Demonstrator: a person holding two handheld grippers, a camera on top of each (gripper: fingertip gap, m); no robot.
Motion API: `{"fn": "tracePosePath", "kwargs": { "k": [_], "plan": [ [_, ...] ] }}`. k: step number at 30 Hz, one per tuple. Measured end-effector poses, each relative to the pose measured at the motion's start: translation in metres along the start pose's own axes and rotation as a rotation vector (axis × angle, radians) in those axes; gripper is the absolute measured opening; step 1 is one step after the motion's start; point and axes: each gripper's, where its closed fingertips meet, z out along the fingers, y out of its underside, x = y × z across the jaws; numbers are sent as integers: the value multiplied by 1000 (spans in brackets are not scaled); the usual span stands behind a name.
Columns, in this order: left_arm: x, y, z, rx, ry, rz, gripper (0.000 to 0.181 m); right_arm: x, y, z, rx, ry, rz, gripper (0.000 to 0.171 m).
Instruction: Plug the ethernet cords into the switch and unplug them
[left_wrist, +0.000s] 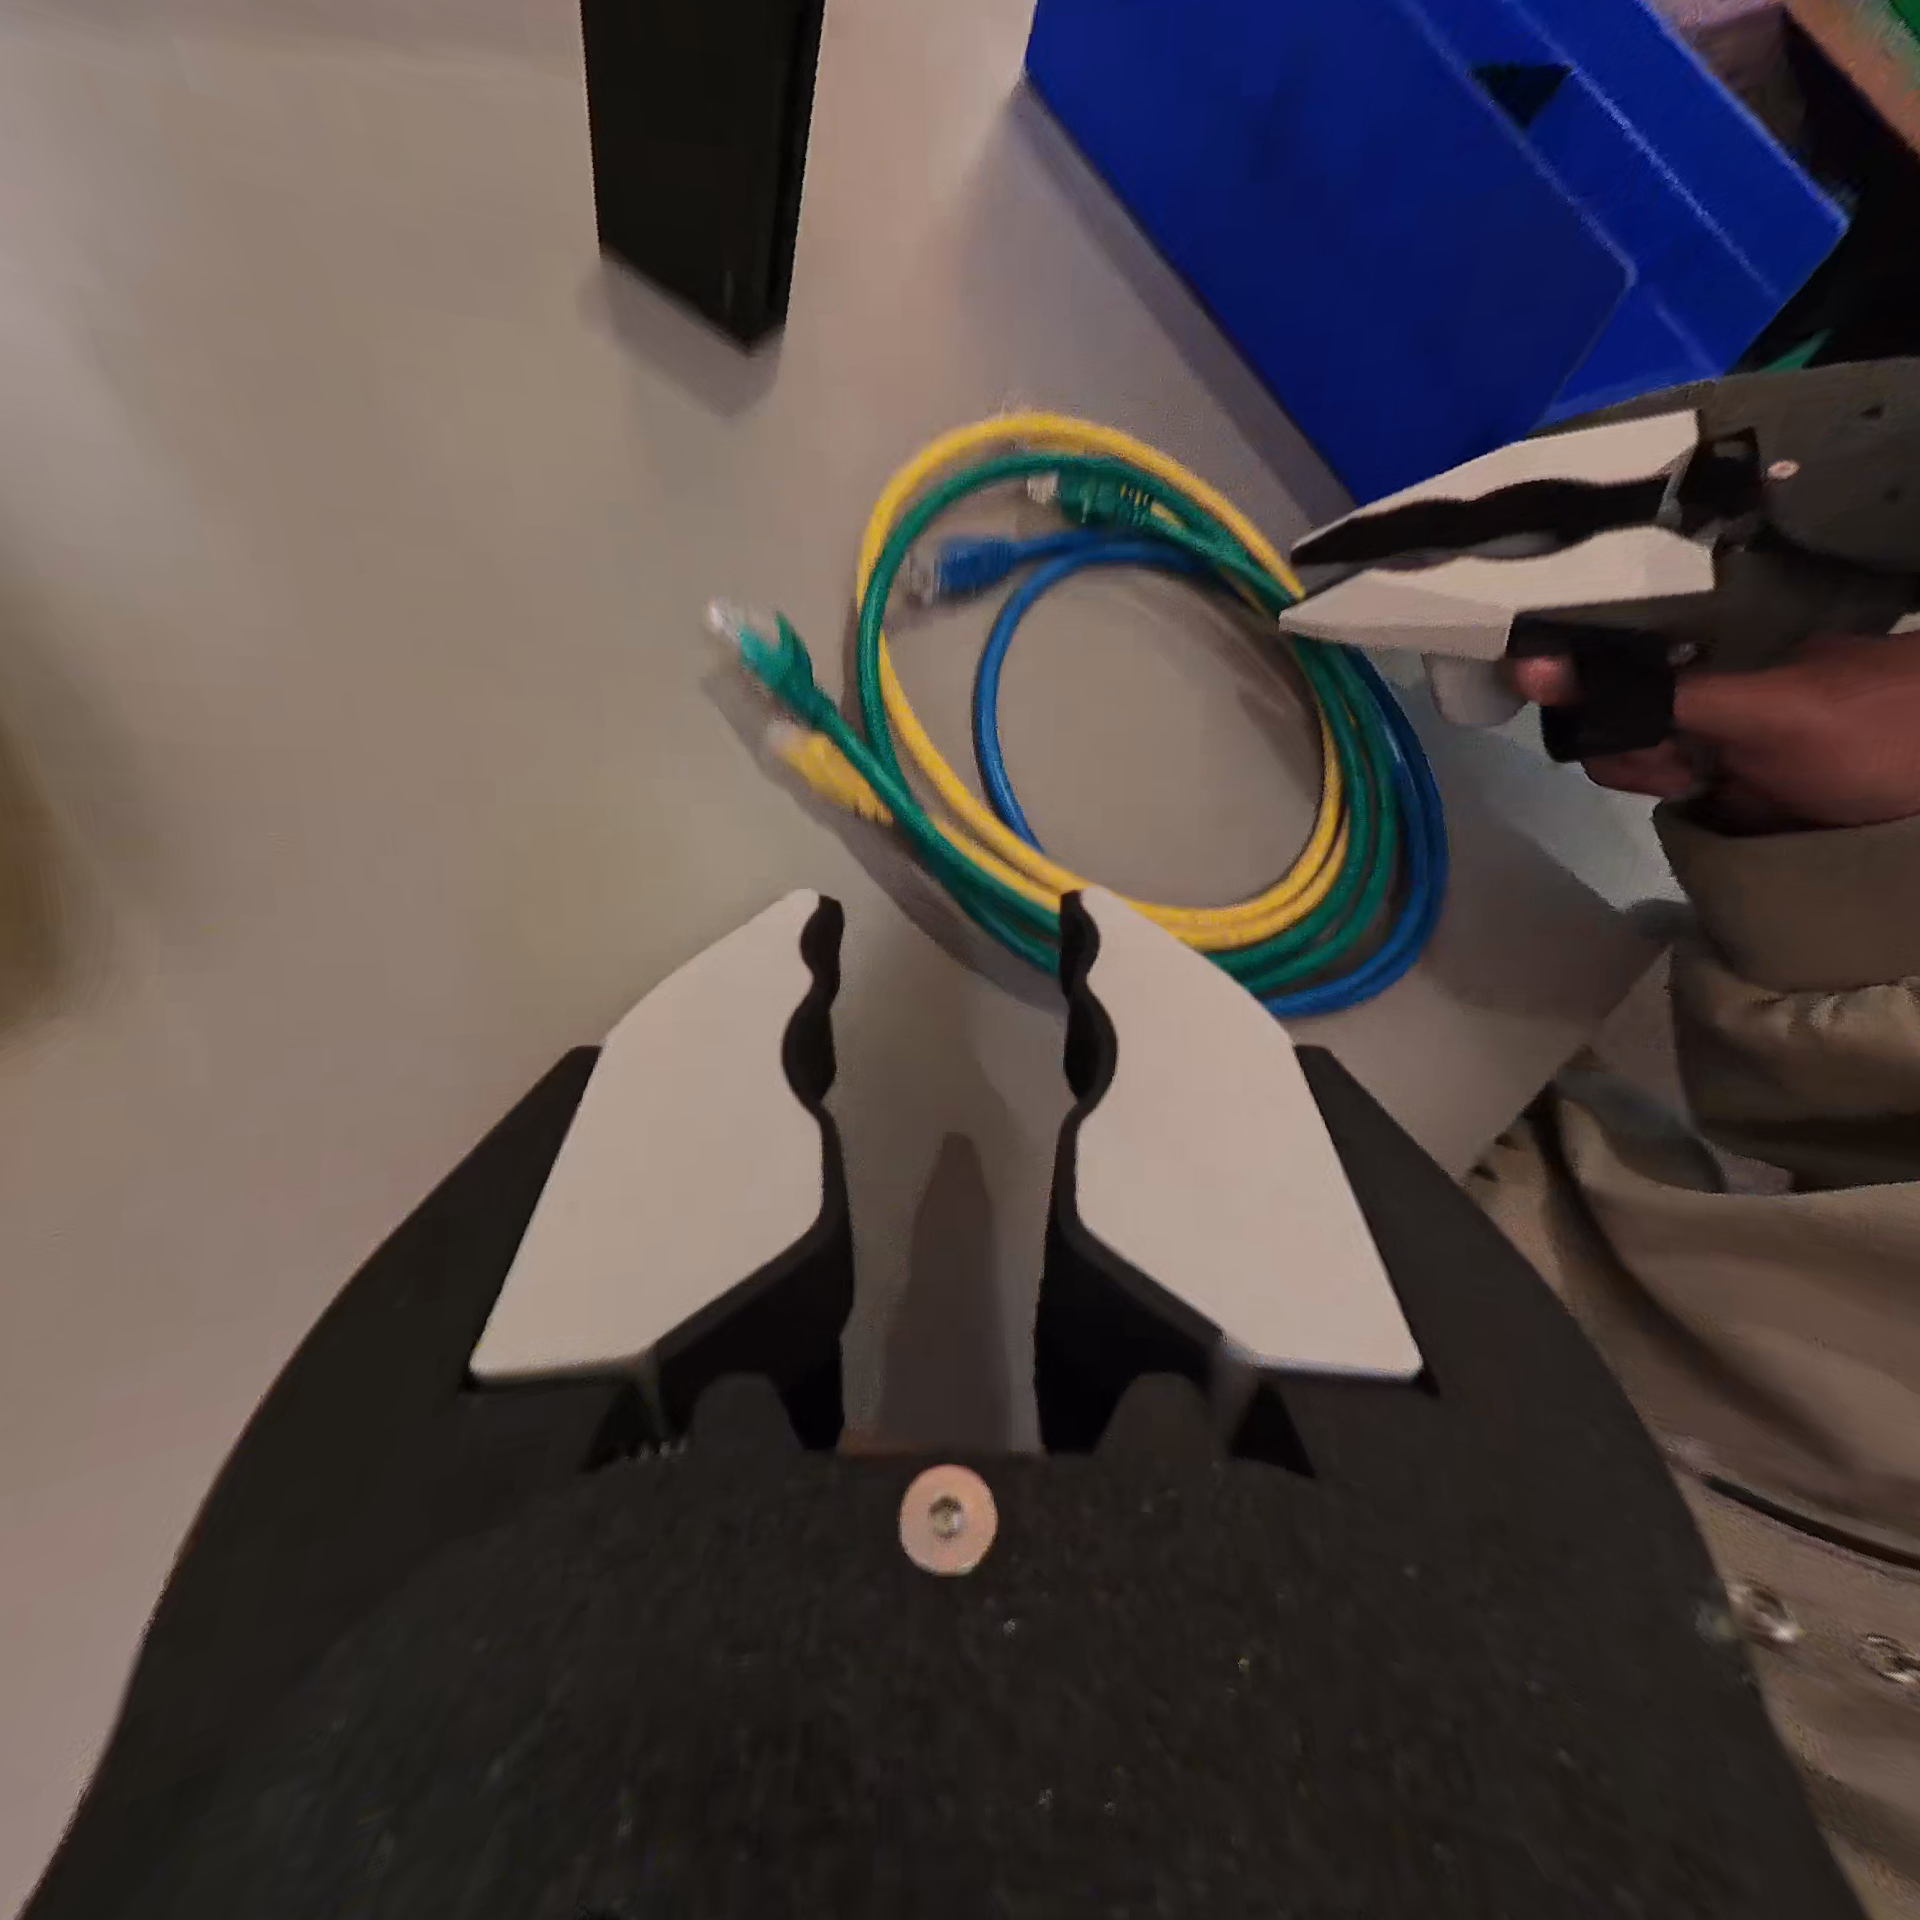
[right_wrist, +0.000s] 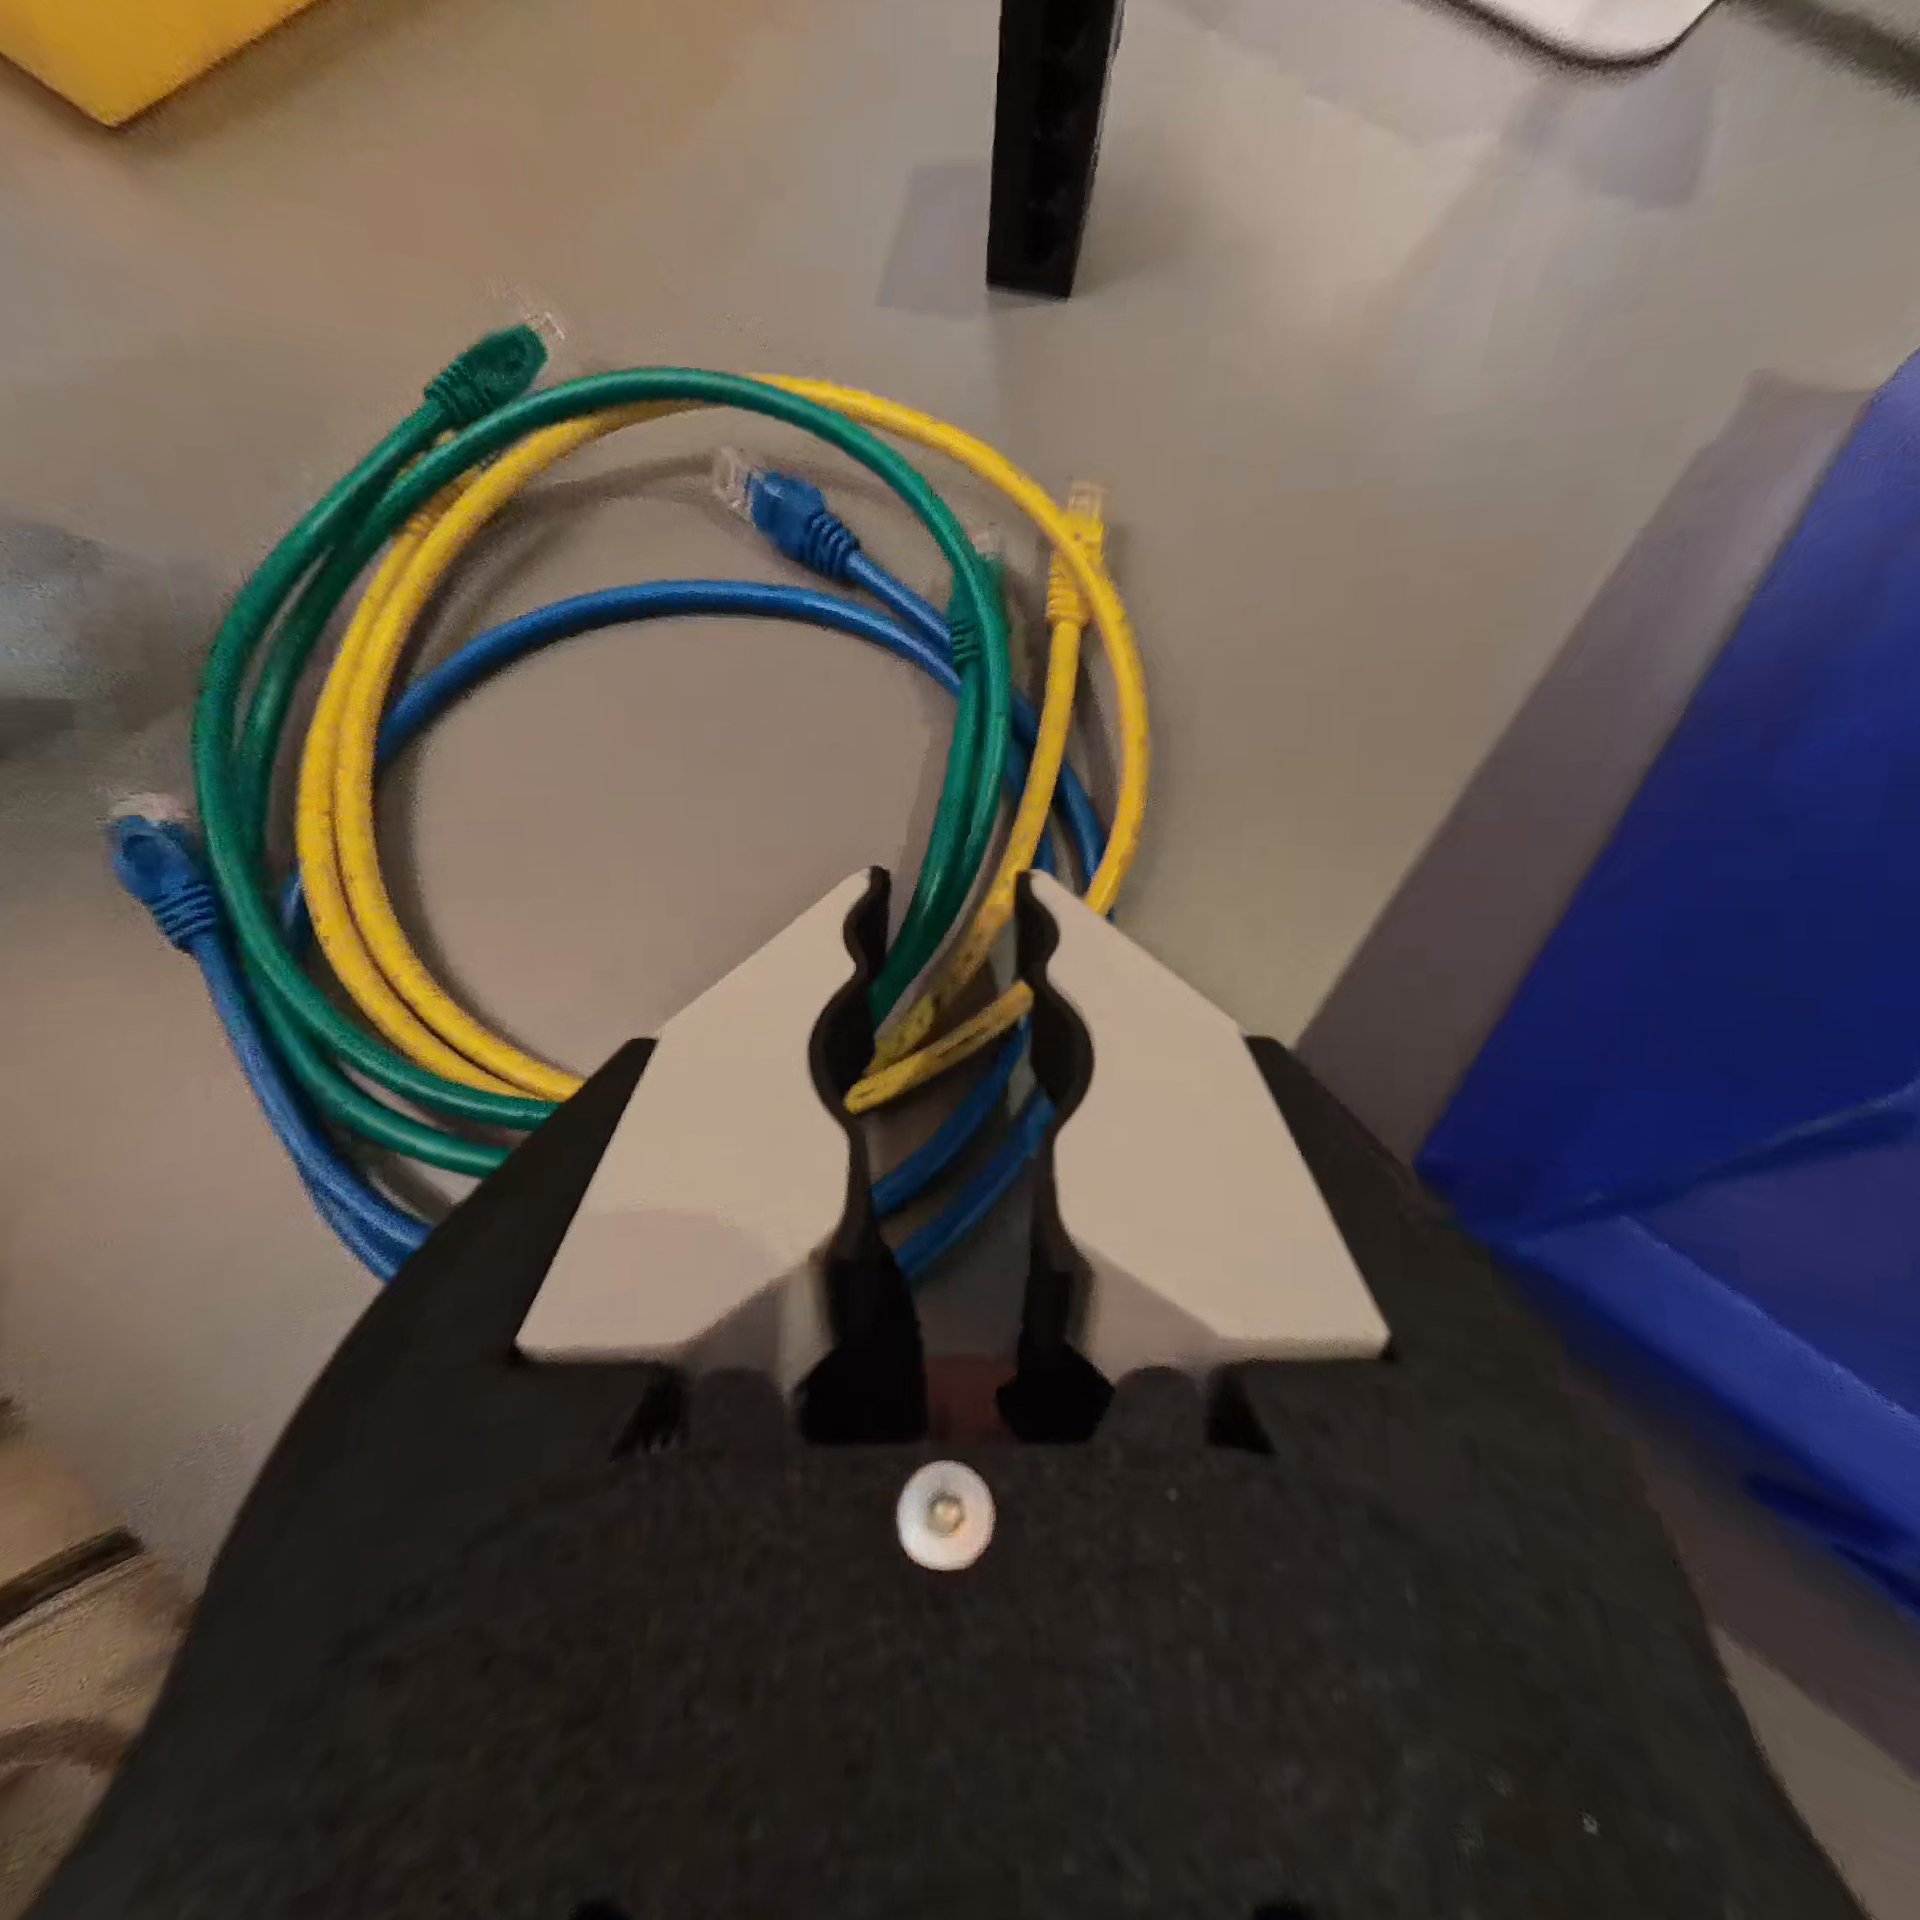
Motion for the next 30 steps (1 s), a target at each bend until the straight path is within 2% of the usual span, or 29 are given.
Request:
{"fn": "tracePosePath", "kwargs": {
  "k": [3, 8, 10, 13, 15, 20, 22, 24, 27, 30],
  "plan": [
    [-9, -38, 5, 42, -18, 121, 51, 4, -8, -7, 56, 38, -16, 33],
    [-15, -104, 26, 69, -65, 359, 62, 7, -22, -24, 218, -3, 85, 34],
    [-21, -113, 45, -64, -105, 471, 52, 5, -20, -27, 253, -71, 171, 34],
    [-35, -135, 78, -189, -155, 597, 60, 2, -19, -28, 272, -178, 298, 34],
    [-41, -145, 100, -272, -140, 609, 68, -1, -20, -29, 278, -230, 337, 34],
    [-60, -160, 144, -472, -148, 690, 80, 2, -13, -25, 242, -202, 317, 33],
    [-54, -159, 154, -550, -69, 652, 80, -2, -11, -23, 232, -216, 318, 33],
    [-61, -151, 163, -681, -59, 626, 85, -6, -11, -22, 224, -230, 319, 33],
    [-73, -142, 173, -788, -97, 632, 82, -11, -9, -19, 206, -232, 295, 33],
    [-82, -131, 177, -845, -133, 625, 73, -14, -7, -18, 193, -227, 271, 33]
  ]
}}
